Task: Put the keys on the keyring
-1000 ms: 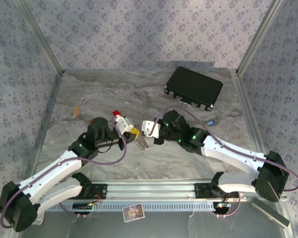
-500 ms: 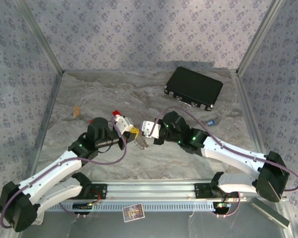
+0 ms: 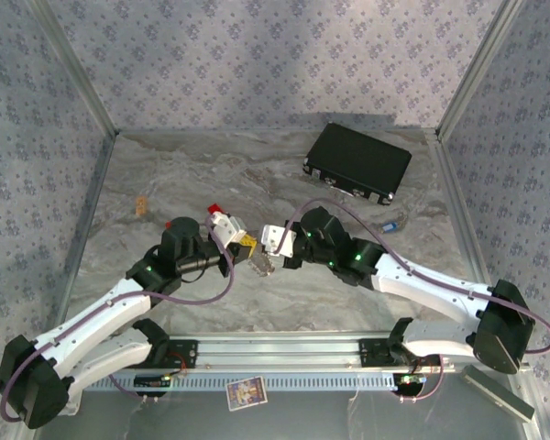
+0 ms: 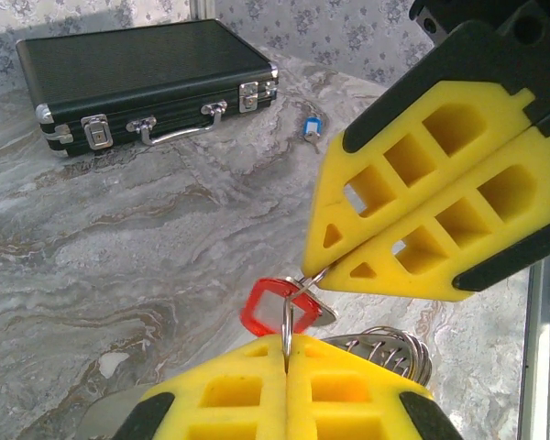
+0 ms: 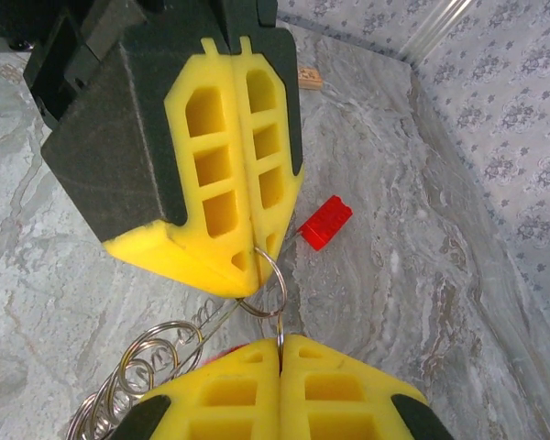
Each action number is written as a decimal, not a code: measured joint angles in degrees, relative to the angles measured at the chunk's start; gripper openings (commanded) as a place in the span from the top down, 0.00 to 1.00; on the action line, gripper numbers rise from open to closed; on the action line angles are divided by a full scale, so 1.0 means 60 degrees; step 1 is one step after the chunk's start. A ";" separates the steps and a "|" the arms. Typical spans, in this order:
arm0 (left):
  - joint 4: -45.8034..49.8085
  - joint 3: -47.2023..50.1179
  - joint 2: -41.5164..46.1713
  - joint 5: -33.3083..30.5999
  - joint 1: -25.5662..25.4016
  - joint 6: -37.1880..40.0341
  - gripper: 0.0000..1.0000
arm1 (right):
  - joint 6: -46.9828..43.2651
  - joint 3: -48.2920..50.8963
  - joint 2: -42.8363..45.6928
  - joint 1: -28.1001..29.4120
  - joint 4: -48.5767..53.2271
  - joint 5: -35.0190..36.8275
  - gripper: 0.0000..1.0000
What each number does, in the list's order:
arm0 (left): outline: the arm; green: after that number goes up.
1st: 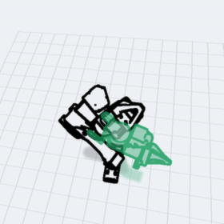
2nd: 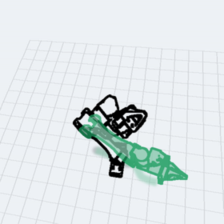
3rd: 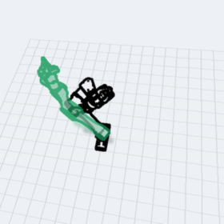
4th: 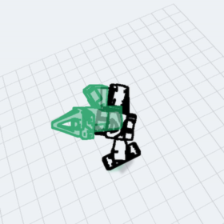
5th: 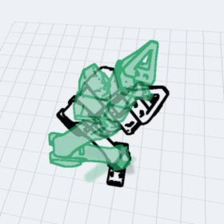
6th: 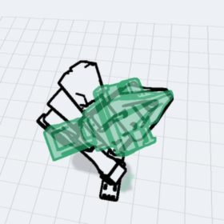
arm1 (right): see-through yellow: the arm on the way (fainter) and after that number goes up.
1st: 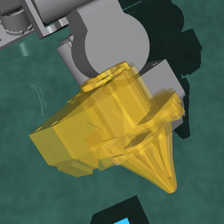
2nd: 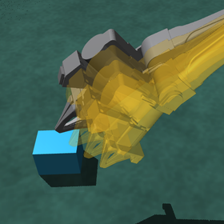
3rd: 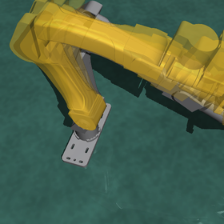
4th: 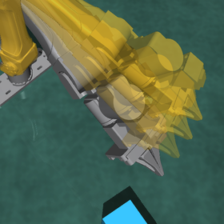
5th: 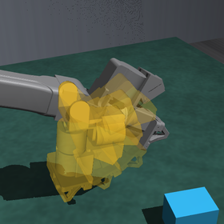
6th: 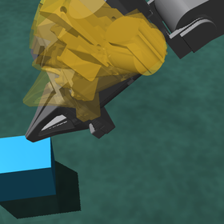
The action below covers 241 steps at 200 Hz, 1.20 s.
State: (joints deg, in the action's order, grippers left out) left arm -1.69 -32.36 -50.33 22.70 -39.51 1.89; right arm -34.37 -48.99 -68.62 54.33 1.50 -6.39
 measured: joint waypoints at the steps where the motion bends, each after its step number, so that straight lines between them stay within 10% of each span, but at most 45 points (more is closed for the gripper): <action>1: 0.0000 0.0000 0.0000 0.0000 0.0000 -0.0004 1.00 | 0.0000 0.0000 0.0000 0.0000 -0.0004 0.0000 1.00; 241: -0.0004 0.0000 -0.0007 0.0000 -0.0007 0.0000 1.00 | 0.0000 0.0062 -0.0058 0.0036 -0.0029 0.0157 1.00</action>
State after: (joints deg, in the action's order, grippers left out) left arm -1.72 -32.36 -50.37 22.70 -39.55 1.89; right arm -34.37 -48.62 -68.97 54.54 1.32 -5.45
